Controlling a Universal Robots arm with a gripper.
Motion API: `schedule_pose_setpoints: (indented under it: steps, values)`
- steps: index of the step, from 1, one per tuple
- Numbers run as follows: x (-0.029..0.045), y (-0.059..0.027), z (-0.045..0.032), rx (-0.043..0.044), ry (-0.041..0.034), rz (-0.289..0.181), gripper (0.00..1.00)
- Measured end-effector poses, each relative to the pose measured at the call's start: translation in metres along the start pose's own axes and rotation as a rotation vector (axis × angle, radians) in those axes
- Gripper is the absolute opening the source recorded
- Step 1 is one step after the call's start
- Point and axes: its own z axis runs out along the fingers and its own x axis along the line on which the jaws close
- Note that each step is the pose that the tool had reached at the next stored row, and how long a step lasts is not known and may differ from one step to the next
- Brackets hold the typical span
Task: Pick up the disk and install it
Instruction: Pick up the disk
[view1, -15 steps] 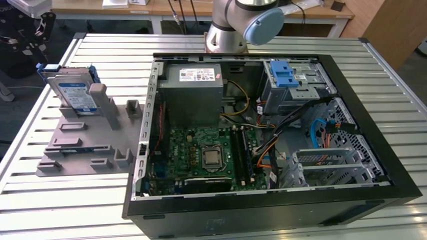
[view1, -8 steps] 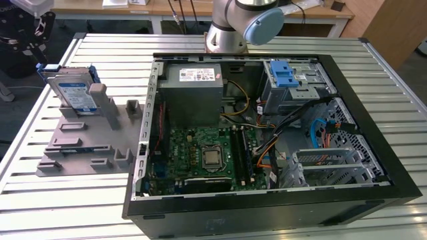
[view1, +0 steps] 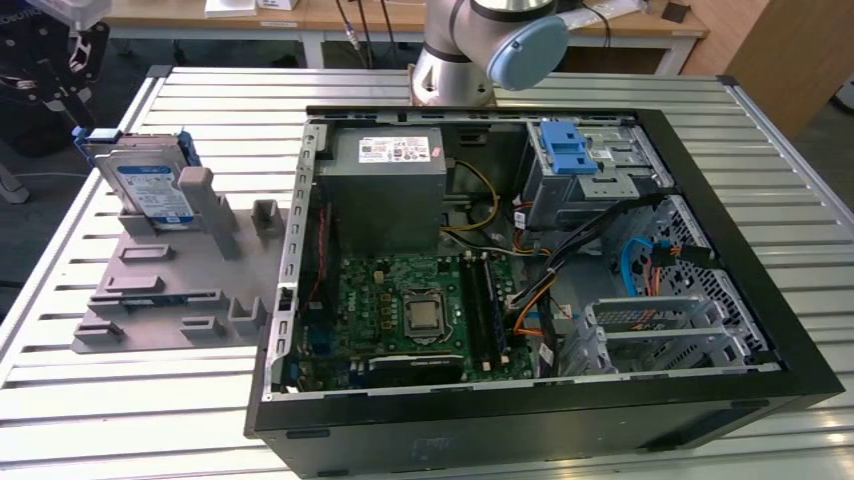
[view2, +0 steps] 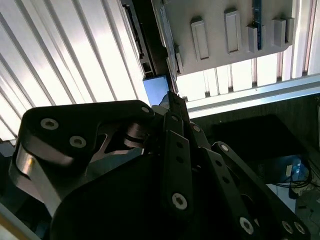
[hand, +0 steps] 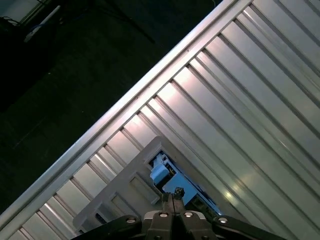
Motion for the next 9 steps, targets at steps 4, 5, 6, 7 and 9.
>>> schedule_pose_setpoints:
  steps: [4, 5, 6, 7, 9]
  values:
    - [0.0, 0.0, 0.0002, -0.0008, 0.0016, -0.036, 0.11]
    - [0.0, 0.0, 0.0002, -0.001, 0.002, -0.045, 0.11]
    - [0.0, 0.0, 0.0002, -0.0013, 0.0024, -0.054, 0.11]
    - [0.0, 0.0, 0.0003, -0.0015, 0.0028, -0.062, 0.11]
    - [0.0, 0.0, 0.0003, -0.0019, 0.0036, -0.08, 0.11]
